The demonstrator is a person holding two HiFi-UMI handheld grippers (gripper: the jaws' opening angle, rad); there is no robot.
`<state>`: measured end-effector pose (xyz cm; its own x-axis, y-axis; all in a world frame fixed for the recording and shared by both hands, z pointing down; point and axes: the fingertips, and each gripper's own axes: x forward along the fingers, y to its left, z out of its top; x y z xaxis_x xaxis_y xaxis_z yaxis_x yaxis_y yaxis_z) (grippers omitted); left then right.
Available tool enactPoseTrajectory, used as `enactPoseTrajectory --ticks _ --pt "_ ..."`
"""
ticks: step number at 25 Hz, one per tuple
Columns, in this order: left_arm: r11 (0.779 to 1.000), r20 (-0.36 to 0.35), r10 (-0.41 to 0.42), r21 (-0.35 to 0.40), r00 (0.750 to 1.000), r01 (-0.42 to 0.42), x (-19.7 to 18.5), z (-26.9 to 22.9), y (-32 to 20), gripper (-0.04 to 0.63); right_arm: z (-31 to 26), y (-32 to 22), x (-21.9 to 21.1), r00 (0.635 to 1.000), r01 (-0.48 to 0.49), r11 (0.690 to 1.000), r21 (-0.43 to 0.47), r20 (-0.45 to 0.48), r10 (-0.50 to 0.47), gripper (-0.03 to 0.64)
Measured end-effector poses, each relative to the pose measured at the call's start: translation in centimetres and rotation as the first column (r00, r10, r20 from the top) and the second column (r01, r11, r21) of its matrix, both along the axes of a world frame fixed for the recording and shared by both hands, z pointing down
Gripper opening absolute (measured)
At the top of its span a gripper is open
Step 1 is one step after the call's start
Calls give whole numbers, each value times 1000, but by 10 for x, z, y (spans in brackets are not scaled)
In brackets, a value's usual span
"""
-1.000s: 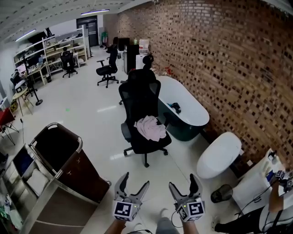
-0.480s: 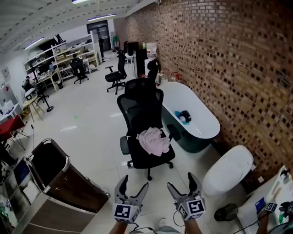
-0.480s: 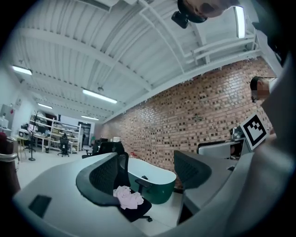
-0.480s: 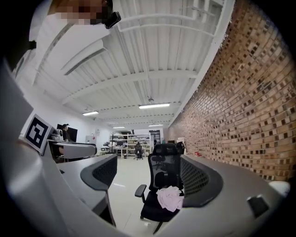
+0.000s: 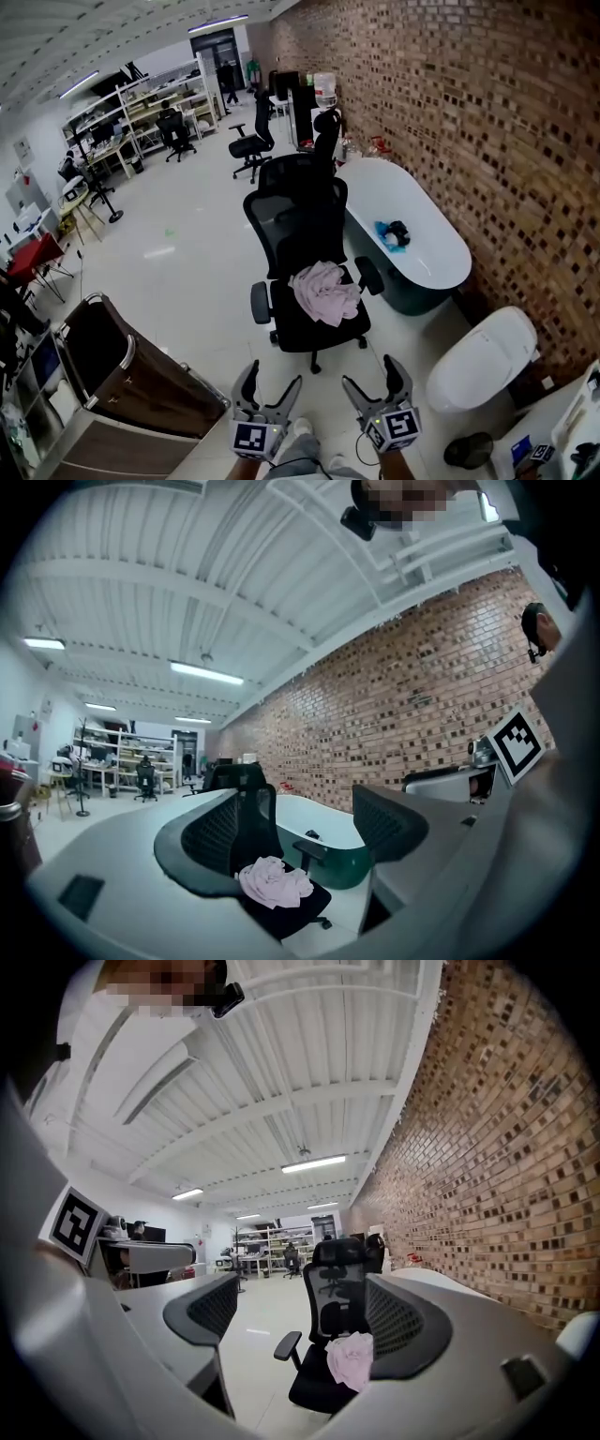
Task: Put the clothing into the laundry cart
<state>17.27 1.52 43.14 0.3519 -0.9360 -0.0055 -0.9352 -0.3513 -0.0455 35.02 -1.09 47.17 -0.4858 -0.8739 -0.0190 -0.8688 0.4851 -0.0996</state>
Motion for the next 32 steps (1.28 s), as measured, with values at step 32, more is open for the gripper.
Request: enactPoseTrajectory --ticks 32 --pt "1000 -26 5 5 1000 -5 -16 40 -390 367 11 -407 -36 989 71 994 77 -134 -60 448"
